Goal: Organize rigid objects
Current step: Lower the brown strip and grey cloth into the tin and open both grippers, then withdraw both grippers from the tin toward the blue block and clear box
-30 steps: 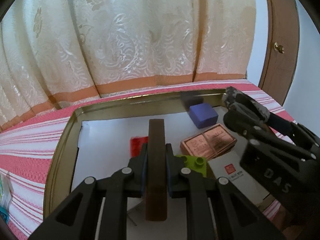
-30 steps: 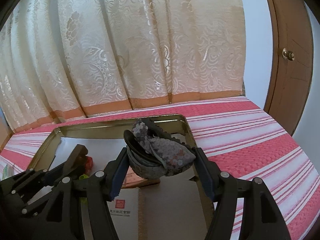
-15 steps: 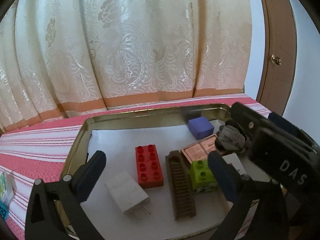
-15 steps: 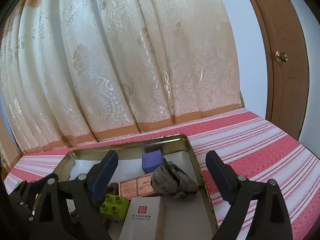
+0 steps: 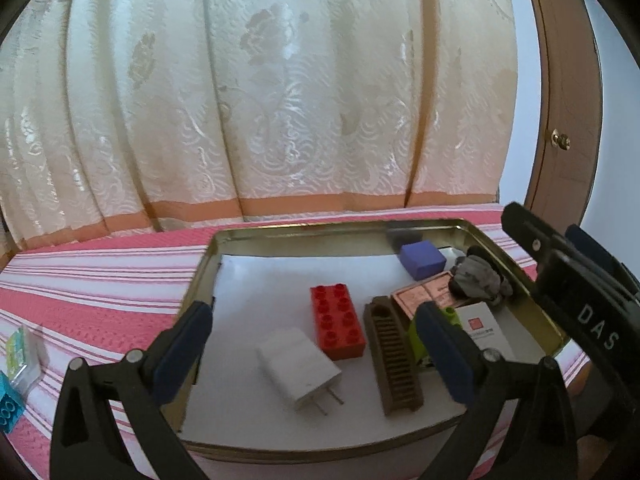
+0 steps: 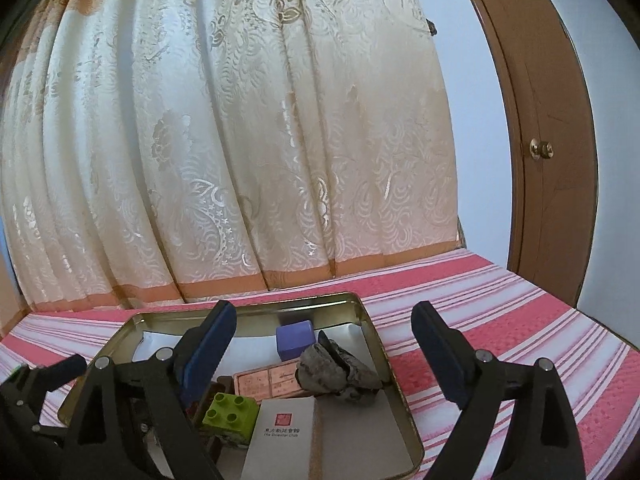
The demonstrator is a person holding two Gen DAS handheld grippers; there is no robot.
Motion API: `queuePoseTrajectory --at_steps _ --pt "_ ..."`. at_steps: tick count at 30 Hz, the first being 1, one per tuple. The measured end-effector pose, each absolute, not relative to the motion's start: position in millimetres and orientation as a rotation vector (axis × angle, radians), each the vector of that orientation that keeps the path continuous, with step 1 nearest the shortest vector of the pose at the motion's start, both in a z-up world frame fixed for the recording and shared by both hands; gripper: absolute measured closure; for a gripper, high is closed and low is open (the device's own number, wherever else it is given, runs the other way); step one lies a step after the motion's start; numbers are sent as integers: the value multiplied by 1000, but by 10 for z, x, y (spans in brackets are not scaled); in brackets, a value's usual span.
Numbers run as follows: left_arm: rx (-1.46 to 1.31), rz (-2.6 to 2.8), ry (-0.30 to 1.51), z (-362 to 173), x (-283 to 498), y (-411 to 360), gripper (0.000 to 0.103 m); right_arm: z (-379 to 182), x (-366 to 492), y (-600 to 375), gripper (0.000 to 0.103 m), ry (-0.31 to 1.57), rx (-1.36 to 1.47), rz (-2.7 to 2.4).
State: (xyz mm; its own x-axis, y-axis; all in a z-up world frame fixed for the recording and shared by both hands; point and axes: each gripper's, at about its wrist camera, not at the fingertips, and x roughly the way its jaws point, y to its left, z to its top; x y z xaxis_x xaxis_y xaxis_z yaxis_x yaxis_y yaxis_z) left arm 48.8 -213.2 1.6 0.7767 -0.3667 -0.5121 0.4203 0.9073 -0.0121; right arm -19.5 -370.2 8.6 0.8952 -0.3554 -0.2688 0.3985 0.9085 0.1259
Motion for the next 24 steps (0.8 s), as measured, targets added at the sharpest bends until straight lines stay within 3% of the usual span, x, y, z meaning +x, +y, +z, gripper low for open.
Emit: queuePoseTrajectory --at_steps 24 --pt "113 -416 471 64 346 -1806 0 91 -550 -3527 12 204 249 -426"
